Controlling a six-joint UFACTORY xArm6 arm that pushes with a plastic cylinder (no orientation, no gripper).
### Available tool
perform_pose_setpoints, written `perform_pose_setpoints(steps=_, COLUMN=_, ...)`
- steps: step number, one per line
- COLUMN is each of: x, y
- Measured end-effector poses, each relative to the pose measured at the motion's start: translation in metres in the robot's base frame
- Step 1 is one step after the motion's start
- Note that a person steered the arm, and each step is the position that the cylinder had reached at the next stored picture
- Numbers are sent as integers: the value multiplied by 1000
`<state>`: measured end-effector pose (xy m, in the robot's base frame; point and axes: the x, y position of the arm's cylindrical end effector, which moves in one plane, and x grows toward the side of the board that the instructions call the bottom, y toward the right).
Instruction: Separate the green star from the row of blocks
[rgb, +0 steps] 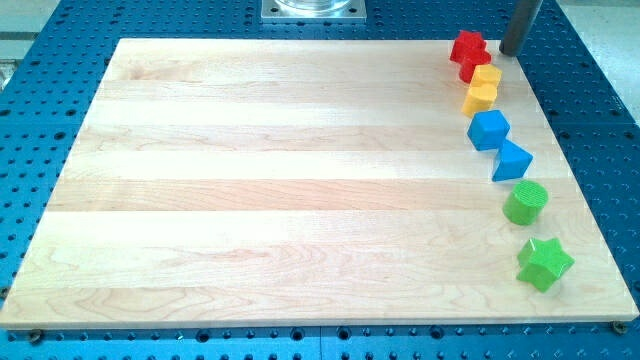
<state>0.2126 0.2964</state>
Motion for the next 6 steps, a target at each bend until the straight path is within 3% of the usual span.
perform_pose_setpoints(steps=1, x=2, y=5)
perform_pose_setpoints(steps=2, x=68, y=43)
perform_pose_setpoints(steps=3, x=172, y=37)
perform_pose_setpoints(steps=4, x=284, y=-15)
perform_pose_setpoints(steps=5, x=356, y=-61)
perform_pose_setpoints(steps=6, x=371, y=-86)
